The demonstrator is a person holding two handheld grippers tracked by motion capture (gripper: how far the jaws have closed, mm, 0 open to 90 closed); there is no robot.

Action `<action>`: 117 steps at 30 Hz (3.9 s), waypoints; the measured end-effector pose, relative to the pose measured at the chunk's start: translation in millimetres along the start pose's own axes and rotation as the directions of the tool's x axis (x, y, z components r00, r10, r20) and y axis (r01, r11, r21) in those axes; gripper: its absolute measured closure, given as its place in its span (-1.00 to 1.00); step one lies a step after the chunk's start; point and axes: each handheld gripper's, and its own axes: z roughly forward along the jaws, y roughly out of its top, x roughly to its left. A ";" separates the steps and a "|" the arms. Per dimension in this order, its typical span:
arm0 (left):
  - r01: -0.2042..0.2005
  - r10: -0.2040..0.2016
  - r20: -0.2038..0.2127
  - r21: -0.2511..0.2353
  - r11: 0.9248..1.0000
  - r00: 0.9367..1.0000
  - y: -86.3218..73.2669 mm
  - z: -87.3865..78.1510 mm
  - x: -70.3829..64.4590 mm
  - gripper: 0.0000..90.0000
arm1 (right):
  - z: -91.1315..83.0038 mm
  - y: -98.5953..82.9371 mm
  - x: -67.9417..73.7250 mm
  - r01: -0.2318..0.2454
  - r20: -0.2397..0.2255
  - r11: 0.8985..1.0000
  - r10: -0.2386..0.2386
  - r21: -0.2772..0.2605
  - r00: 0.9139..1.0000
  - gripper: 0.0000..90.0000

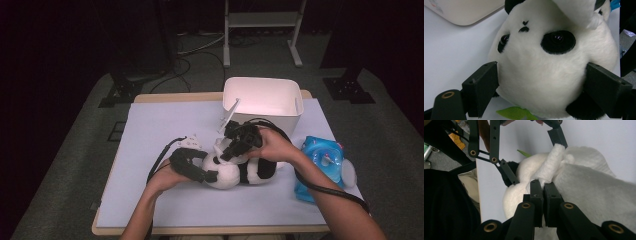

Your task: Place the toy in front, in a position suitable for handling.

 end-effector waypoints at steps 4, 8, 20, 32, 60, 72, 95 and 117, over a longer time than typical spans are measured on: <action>-0.009 0.009 -0.003 0.011 1.000 1.000 0.9 0.1 -2.0 -0.69 | -7.8 -9.4 2.0 0.000 0.011 1.000 0.001 -0.021 1.000 0.84; -0.010 0.010 0.002 0.017 1.000 1.000 0.5 0.9 -1.8 -0.72 | -20.7 -22.0 2.9 -0.007 0.021 0.998 0.008 -0.058 1.000 0.72; -0.011 0.011 0.010 0.018 1.000 1.000 -0.4 1.9 -1.7 -0.73 | -33.5 -31.0 1.0 0.025 0.092 0.997 -0.019 -0.067 0.996 0.32; -0.005 0.005 0.016 0.021 1.000 1.000 -1.5 4.0 -1.0 -0.75 | -4.3 -5.0 -1.6 0.020 0.092 1.000 -0.019 -0.011 0.996 0.74; -0.026 0.025 0.015 0.042 0.999 1.000 0.7 2.0 -3.6 -0.79 | -41.9 -55.1 -1.6 -0.046 0.048 0.997 0.049 -0.061 0.998 0.83; -0.044 0.042 0.028 0.063 0.997 0.999 0.5 3.2 -6.4 -0.79 | -53.7 -88.3 -8.0 -0.110 0.044 0.989 0.115 -0.103 0.992 0.83; -0.057 0.048 0.112 0.071 0.996 0.992 -1.0 0.5 -9.4 -0.78 | -36.9 -131.0 -5.8 -0.195 -0.029 0.977 0.193 -0.081 0.981 0.84; -0.075 0.067 0.108 0.068 0.995 0.992 -1.9 1.1 -8.9 -0.78 | -40.0 -100.9 -23.7 -0.180 0.026 0.979 0.183 -0.099 0.983 0.86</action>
